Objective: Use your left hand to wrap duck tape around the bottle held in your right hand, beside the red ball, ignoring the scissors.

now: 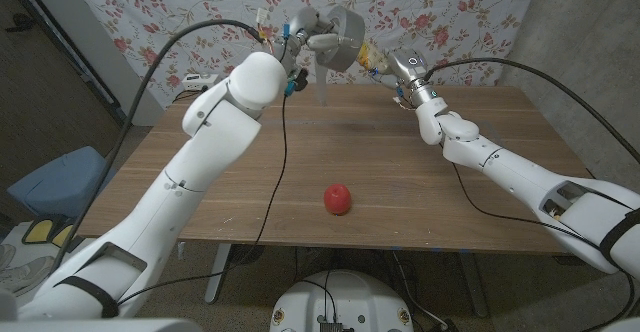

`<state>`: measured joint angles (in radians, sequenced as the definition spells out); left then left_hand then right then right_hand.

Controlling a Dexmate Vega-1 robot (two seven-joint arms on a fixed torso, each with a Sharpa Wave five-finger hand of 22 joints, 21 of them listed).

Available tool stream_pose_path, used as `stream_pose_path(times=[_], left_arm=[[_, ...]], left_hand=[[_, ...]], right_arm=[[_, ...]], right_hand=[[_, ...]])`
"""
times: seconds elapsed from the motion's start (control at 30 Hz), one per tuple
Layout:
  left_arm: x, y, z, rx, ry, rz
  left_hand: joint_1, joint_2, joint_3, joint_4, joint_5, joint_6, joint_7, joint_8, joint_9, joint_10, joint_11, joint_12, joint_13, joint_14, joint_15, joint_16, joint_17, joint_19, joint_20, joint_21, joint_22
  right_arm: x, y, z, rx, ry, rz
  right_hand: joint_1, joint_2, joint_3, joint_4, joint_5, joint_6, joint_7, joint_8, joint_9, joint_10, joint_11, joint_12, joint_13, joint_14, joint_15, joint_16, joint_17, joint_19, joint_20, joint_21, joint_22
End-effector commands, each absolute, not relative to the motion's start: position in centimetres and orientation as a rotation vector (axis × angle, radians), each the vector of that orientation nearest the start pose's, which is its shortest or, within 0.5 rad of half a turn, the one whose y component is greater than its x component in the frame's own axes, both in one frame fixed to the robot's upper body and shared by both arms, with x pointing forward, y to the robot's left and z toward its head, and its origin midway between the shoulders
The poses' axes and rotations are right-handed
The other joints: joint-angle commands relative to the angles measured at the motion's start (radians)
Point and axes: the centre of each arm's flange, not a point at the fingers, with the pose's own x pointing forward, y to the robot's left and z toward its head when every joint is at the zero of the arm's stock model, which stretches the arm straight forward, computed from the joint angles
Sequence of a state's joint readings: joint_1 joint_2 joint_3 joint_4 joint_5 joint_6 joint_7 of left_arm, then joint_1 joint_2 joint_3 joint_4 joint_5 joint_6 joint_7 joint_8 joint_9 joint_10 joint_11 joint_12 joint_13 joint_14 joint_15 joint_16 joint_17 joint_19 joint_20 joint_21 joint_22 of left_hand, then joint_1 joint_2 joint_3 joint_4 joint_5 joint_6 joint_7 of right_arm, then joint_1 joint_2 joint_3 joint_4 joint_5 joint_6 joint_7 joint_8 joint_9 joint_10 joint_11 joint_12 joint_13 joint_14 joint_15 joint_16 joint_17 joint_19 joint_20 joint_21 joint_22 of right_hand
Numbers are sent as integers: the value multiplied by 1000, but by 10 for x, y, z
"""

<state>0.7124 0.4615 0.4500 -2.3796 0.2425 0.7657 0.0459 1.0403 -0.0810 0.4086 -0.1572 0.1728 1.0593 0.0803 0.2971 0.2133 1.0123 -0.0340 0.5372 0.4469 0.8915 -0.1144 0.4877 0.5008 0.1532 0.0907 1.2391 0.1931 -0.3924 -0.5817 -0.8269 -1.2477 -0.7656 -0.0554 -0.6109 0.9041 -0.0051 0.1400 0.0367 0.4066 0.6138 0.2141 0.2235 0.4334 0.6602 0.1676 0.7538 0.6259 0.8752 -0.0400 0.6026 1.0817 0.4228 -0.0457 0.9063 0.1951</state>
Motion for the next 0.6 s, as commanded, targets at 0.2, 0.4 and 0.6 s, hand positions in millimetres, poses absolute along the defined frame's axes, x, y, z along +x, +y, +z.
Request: stream_pose_path(times=[0.2,0.4,0.6], left_arm=[[409,136,196,643,-957,282],[409,138,199,642,-961,311],[410,138,202,644,-959,320]], left_hand=[[198,207,-3,1,7,8,-6,-2,1,122,-114,-6,0,6,-110,-7,2,9,1,9,0],[196,207,-4,2,7,9,-6,-4,1,123,-112,-8,2,8,-112,-11,0,8,0,9,0],[196,206,-6,1,6,14,-7,-6,0,126,-115,-9,3,11,-111,-12,2,9,-1,11,-1]], right_arm=[[623,-211,101,-1448,-1181,-457],[601,-209,92,-1430,-1250,-429],[581,-206,83,-1426,-1293,-402]], right_hand=[[146,140,43,54,8,428,-322,0,3,290,-256,-8,-1,58,-181,-4,7,-4,-130,6,2],[148,140,41,56,9,428,-322,0,4,292,-254,-8,0,56,-181,-6,11,-4,-131,8,1],[149,140,38,58,10,427,-324,-1,5,292,-257,-10,1,57,-181,-8,14,-5,-132,9,1]])
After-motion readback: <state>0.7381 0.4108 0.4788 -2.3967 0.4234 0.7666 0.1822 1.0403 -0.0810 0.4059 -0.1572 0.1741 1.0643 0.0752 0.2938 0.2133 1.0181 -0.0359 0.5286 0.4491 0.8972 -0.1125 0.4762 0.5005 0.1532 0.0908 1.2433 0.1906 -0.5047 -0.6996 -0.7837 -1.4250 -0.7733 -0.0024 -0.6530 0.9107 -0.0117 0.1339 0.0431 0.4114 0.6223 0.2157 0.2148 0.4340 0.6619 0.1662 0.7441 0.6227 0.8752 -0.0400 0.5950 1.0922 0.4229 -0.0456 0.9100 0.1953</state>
